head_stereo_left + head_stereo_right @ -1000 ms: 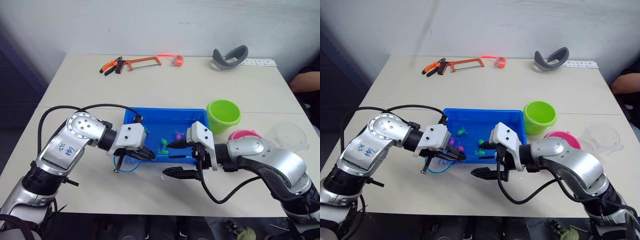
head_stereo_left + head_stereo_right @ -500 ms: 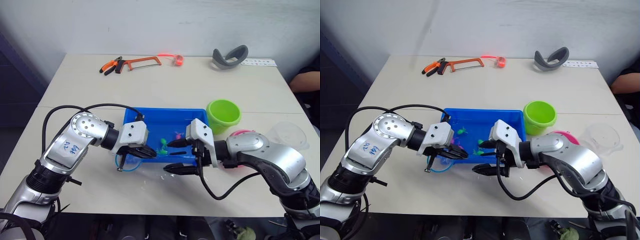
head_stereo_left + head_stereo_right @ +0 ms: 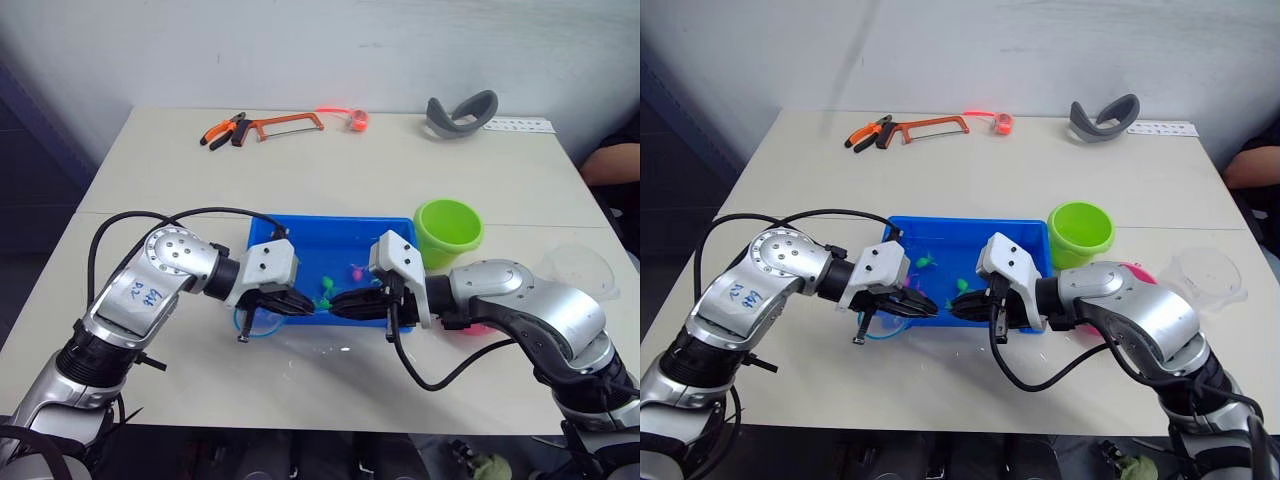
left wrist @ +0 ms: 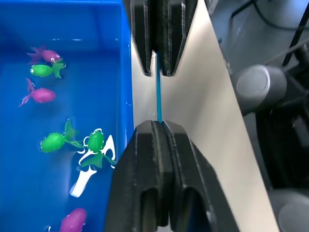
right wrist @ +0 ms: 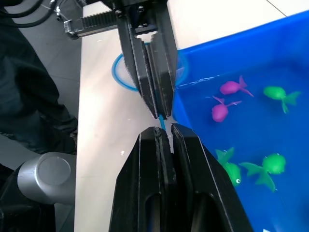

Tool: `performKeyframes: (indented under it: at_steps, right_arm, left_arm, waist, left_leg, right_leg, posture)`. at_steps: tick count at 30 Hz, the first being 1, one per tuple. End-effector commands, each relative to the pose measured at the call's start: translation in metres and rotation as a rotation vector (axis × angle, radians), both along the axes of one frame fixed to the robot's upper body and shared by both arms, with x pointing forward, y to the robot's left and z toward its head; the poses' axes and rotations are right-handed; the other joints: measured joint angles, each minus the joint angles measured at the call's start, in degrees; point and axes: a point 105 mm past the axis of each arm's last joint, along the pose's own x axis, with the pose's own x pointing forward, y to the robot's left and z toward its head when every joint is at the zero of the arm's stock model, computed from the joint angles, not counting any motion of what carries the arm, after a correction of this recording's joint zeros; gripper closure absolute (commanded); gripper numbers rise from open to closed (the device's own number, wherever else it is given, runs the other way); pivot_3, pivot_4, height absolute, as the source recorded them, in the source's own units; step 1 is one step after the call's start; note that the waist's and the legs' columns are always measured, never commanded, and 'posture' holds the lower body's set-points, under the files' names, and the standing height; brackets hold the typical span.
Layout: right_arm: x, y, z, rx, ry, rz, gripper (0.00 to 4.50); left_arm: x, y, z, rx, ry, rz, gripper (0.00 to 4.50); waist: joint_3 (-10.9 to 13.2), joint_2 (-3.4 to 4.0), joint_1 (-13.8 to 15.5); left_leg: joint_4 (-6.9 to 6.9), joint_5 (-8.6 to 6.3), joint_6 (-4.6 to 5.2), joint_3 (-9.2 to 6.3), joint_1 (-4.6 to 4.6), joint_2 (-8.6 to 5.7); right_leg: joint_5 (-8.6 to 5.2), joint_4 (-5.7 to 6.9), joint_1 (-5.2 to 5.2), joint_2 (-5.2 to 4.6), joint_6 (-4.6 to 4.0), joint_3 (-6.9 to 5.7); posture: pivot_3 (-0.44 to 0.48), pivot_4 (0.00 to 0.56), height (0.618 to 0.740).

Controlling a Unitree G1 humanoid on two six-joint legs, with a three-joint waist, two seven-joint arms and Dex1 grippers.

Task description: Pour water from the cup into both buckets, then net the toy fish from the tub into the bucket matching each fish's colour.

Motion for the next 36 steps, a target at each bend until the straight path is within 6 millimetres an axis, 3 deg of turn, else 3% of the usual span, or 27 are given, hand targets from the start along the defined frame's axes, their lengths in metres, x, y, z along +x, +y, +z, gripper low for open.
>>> performKeyframes:
  at_steps: [1, 5, 7, 11, 16, 21, 26, 30, 36]
  right_arm:
    - [-0.005, -0.006, 0.017, 0.045, -0.059, 0.021, 4.5]
    - [-0.006, -0.018, 0.026, 0.043, -0.07, 0.003, 4.5]
    - [-0.006, -0.032, 0.029, 0.019, -0.075, -0.041, 4.5]
    - [-0.005, -0.059, 0.033, -0.027, -0.09, -0.153, 4.5]
    - [-0.007, -0.095, 0.038, -0.135, -0.11, -0.279, 4.5]
    - [-0.006, -0.123, 0.033, -0.248, -0.066, -0.389, 4.5]
    - [-0.004, -0.135, 0.027, -0.356, -0.059, -0.41, 4.5]
    - [0.002, -0.139, 0.024, -0.432, -0.049, -0.409, 4.5]
    - [0.014, -0.128, 0.019, -0.442, -0.007, -0.398, 4.5]
  left_arm:
    - [-0.005, 0.007, 0.037, -0.205, -0.087, -0.014, 2.8]
    - [-0.003, 0.027, 0.07, -0.385, -0.156, 0.0, 0.96]
    - [0.008, 0.047, 0.083, -0.459, -0.185, 0.09, 0.06]
    - [0.027, 0.08, 0.082, -0.526, -0.219, 0.257, 0.02]
    - [0.033, 0.096, 0.061, -0.569, -0.222, 0.341, 0.02]
    - [0.029, 0.084, 0.038, -0.585, -0.157, 0.313, 0.02]
    - [0.03, 0.072, 0.037, -0.604, -0.146, 0.28, 0.02]
    - [0.029, 0.066, 0.035, -0.602, -0.129, 0.255, 0.02]
    - [0.026, 0.06, 0.034, -0.6, -0.111, 0.229, 0.02]
  waist:
    - [0.0, 0.0, 0.0]
    - [0.0, 0.01, 0.0]
    - [0.0, 0.01, 0.0]
    - [0.0, -0.01, 0.1]
    - [0.0, -0.02, 0.2]
    - [0.1, -0.12, 0.2]
    - [0.1, -0.12, 0.1]
    - [0.1, -0.11, -0.1]
    - [0.1, -0.11, -0.1]
  left_leg:
    - [0.0, 0.0, 0.0, -0.01, 0.0, 0.0]
    - [0.07, 0.01, -0.02, -0.1, -0.06, 0.01]
    - [0.07, 0.01, -0.02, -0.11, -0.05, 0.0]
    - [0.07, 0.01, -0.01, -0.13, -0.06, -0.03]
    - [0.05, 0.0, 0.05, -0.1, -0.08, -0.08]
    - [0.06, 0.01, 0.06, -0.1, -0.06, -0.07]
    - [0.06, 0.02, 0.05, -0.09, -0.06, -0.07]
    - [0.06, 0.02, 0.04, -0.08, -0.05, -0.06]
    - [0.06, 0.03, 0.02, -0.09, -0.05, -0.04]
  right_leg:
    - [0.0, -0.01, 0.0, -0.06, 0.0, 0.0]
    - [0.0, 0.0, 0.0, -0.11, 0.0, -0.1]
    - [0.0, 0.0, 0.02, -0.11, 0.0, -0.11]
    - [0.02, -0.02, 0.04, -0.05, 0.03, -0.17]
    - [0.05, -0.08, 0.04, -0.09, 0.09, -0.14]
    - [0.07, -0.07, 0.07, -0.19, 0.12, -0.1]
    - [0.07, -0.08, 0.07, -0.19, 0.12, -0.09]
    - [0.07, -0.08, 0.06, -0.18, 0.12, -0.08]
    - [0.07, -0.08, 0.04, -0.19, 0.12, -0.07]
  posture:
    - [0.0, 0.15, 0.74]
    - [0.0, 0.15, 0.74]
    - [0.0, 0.15, 0.74]
    - [0.0, 0.15, 0.74]
    - [0.0, 0.15, 0.74]
    - [0.0, 0.15, 0.74]
    - [0.0, 0.15, 0.74]
    - [0.0, 0.15, 0.74]
    - [0.0, 0.15, 0.74]
